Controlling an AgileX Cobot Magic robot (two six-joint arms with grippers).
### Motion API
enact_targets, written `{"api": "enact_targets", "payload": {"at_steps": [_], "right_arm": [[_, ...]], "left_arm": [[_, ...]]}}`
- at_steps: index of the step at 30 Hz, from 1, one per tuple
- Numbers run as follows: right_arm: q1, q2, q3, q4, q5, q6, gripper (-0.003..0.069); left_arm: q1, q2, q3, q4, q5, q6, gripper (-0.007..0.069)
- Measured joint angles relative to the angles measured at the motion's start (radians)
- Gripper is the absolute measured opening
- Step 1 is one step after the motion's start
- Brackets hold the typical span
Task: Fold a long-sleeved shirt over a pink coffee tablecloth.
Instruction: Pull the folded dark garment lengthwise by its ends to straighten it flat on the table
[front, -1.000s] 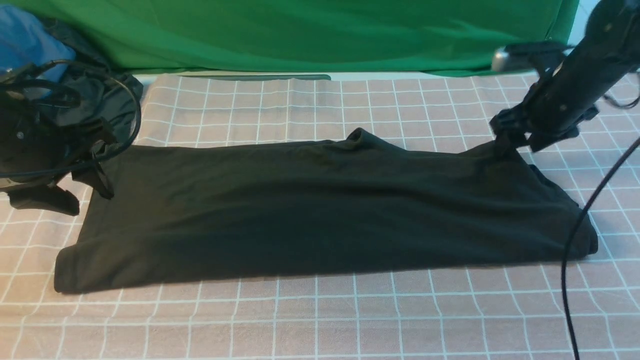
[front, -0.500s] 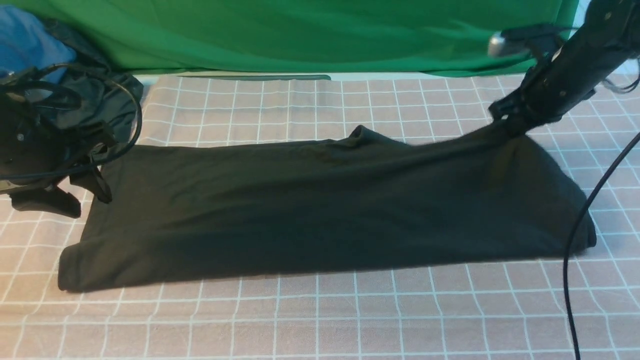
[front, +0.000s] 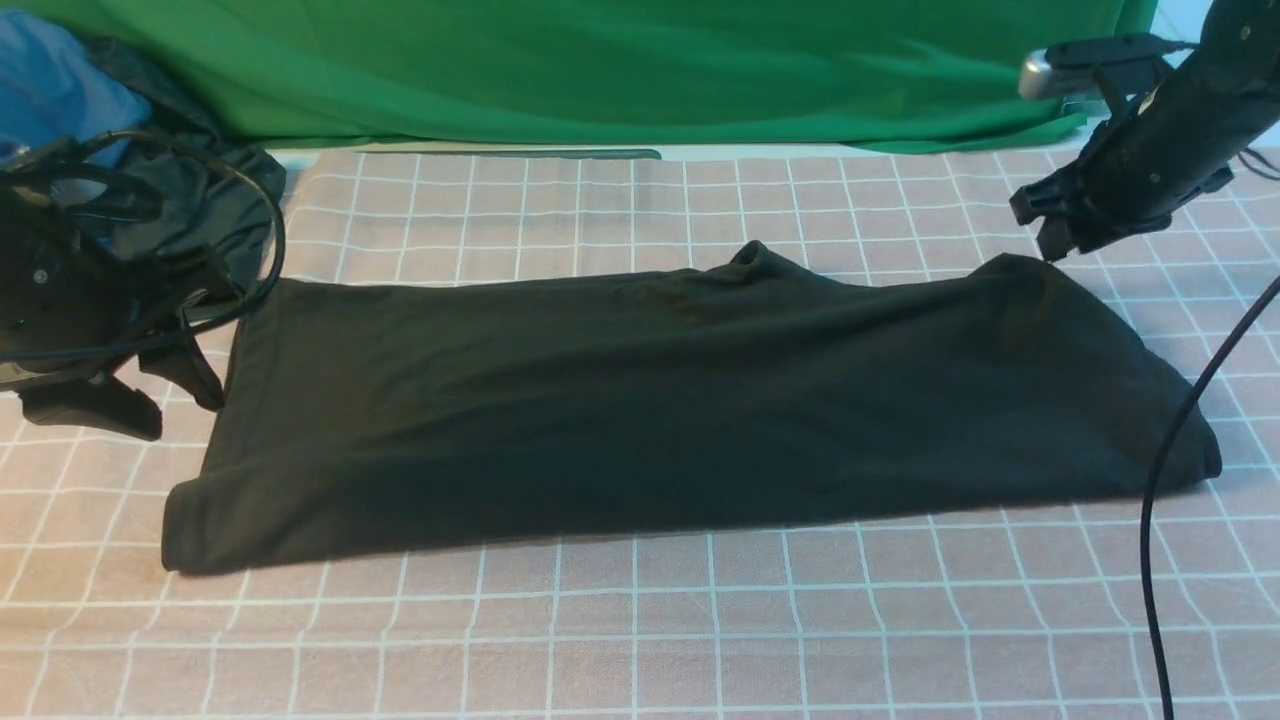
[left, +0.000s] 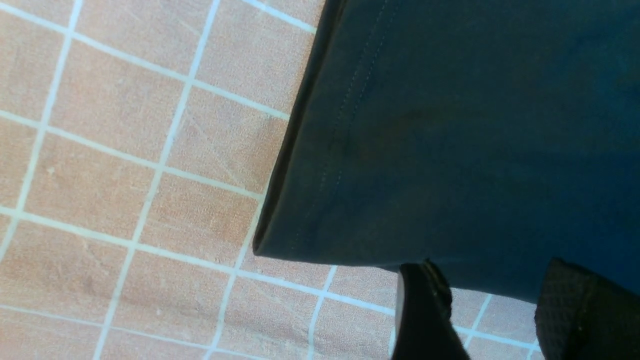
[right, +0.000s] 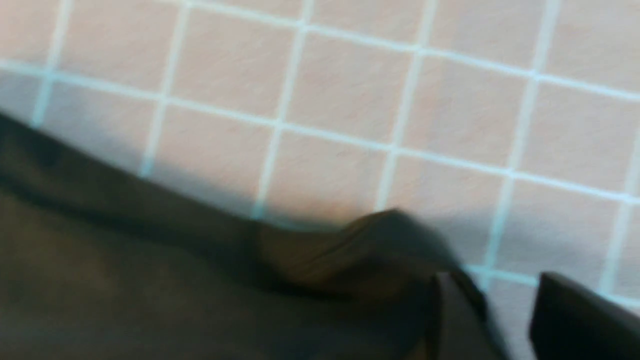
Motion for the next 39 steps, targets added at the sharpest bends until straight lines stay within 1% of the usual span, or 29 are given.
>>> {"api": "enact_targets", "payload": {"at_steps": [1, 3, 4, 6, 7, 8, 9, 10, 14, 18, 24, 28, 31, 33, 35, 36, 39], "right_arm": [[0.001, 0.001, -0.028, 0.009, 0.025, 0.041, 0.0326], [0.01, 0.001, -0.063, 0.056, 0.062, 0.035, 0.0314], [0.023, 0.001, -0.078, 0.098, 0.076, 0.005, 0.0285], [0.067, 0.001, -0.092, 0.195, 0.103, -0.127, 0.0173], [0.09, 0.002, -0.095, 0.22, 0.103, -0.158, 0.0125], [0.115, 0.003, -0.096, 0.239, 0.1, -0.19, 0.0096], [0.158, 0.008, -0.096, 0.262, 0.086, -0.231, 0.0051], [0.188, 0.013, -0.097, 0.272, 0.076, -0.245, 0.0042], [0.272, 0.056, -0.097, 0.289, 0.01, -0.284, 0.0036], [0.324, 0.11, -0.097, 0.289, -0.057, -0.321, 0.0036], [0.343, 0.173, -0.097, 0.289, -0.209, -0.326, 0.0036], [0.338, 0.189, -0.097, 0.281, -0.334, -0.325, 0.0036], [0.319, 0.189, -0.098, 0.279, -0.374, -0.318, 0.0036], [0.301, 0.185, -0.105, 0.277, -0.354, -0.314, 0.0036], [0.279, 0.173, -0.126, 0.263, -0.291, -0.313, 0.0036], [0.267, 0.161, -0.142, 0.247, -0.234, -0.311, 0.0036], [0.218, 0.084, -0.207, 0.21, 0.016, -0.286, 0.0038]], "left_arm": [[0.0, 0.0, 0.0, 0.0, 0.0, 0.0, 0.0333], [0.0, 0.0, 0.0, 0.0, 0.0, 0.0, 0.0333], [0.0, 0.0, 0.0, 0.0, 0.0, 0.0, 0.0333], [0.0, 0.0, 0.0, -0.001, 0.0, 0.0, 0.0333], [0.0, 0.0, 0.0, -0.001, 0.0, 0.0, 0.0333], [0.0, 0.0, 0.0, -0.001, 0.0, 0.0, 0.0333], [0.0, 0.0, 0.0, -0.001, 0.0, 0.0, 0.0333], [0.0, 0.0, 0.0, -0.001, 0.0, 0.0, 0.0333], [0.0, 0.0, 0.0, -0.001, 0.0, 0.0, 0.0333], [0.0, 0.0, 0.0, -0.001, 0.0, 0.0, 0.0333], [0.0, 0.0, 0.0, -0.001, 0.0, 0.0, 0.0333], [0.0, 0.0, 0.0, -0.001, 0.0, 0.0, 0.0333], [0.0, 0.0, 0.0, -0.001, 0.001, -0.002, 0.0333], [0.0, 0.0, 0.0, -0.001, 0.002, -0.013, 0.0333], [0.0, 0.0, 0.0, -0.001, 0.004, -0.017, 0.0333], [0.0, 0.0, 0.0, -0.001, 0.011, -0.017, 0.0333], [0.0, 0.0, 0.0, -0.001, 0.037, -0.019, 0.0333]]}}
